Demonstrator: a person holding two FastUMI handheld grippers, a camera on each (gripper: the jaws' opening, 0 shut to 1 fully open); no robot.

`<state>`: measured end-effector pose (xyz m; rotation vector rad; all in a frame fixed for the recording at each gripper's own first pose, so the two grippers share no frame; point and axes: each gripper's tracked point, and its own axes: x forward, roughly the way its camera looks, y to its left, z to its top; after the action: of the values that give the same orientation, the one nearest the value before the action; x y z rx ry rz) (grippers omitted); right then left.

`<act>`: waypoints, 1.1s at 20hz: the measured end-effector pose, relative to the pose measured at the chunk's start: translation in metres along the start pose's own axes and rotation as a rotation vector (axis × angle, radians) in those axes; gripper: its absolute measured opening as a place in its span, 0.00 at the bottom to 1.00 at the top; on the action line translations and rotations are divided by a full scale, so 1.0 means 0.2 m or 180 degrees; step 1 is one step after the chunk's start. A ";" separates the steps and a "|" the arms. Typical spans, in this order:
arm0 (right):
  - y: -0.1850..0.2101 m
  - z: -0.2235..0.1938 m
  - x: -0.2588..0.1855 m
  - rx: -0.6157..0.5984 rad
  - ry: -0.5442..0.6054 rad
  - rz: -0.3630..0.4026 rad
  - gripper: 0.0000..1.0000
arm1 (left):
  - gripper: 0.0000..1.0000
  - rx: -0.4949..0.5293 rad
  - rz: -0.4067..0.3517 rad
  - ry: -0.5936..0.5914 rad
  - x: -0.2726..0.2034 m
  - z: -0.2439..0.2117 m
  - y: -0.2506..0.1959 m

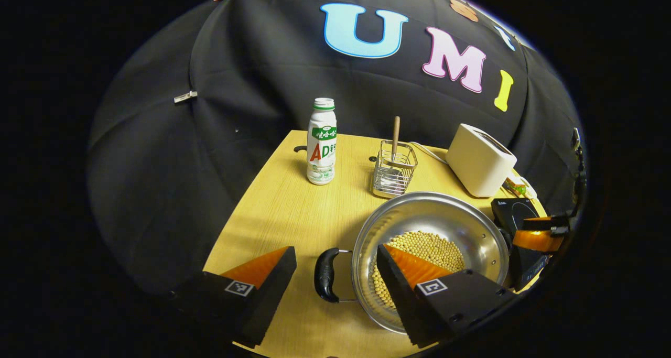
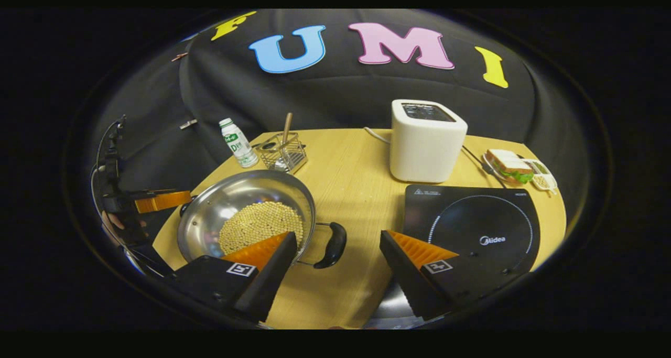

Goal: First push the handle of the pot to place it horizontally, then grasp the pot with both hands and set it on the induction cooktop.

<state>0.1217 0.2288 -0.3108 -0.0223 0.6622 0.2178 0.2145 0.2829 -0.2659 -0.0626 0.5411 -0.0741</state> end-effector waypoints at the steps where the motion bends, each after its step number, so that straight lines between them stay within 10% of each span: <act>1: 0.00 -0.02 0.03 0.0044 0.0028 -0.0001 0.99 | 0.97 -0.0040 0.0001 0.0015 0.03 -0.02 0.01; 11: 0.15 -0.13 0.24 0.0333 0.0214 0.0082 0.99 | 0.94 -0.0397 -0.0250 0.0257 0.22 -0.17 -0.04; 15: 0.10 -0.14 0.27 0.0358 0.0185 -0.0069 0.77 | 0.84 -0.0397 -0.0289 0.0296 0.27 -0.21 -0.07; 22: 0.08 -0.16 0.30 0.0240 0.0168 -0.0192 0.75 | 0.72 -0.0362 -0.0324 0.0341 0.30 -0.24 -0.07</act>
<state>0.1459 0.2523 -0.3721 0.0243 0.7211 0.1346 0.2405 0.2623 -0.3368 -0.1979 0.6490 -0.1465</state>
